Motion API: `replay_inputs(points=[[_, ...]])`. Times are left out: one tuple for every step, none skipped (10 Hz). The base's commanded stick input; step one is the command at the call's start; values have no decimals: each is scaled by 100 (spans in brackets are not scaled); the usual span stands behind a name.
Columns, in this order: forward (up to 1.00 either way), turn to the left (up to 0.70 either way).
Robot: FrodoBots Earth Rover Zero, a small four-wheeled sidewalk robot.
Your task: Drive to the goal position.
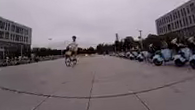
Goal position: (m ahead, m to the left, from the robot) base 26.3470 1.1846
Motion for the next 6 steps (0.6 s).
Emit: replay_inputs(points=[[45,-27],[45,-27],[45,-23],[45,-6],[45,0],[45,0]])
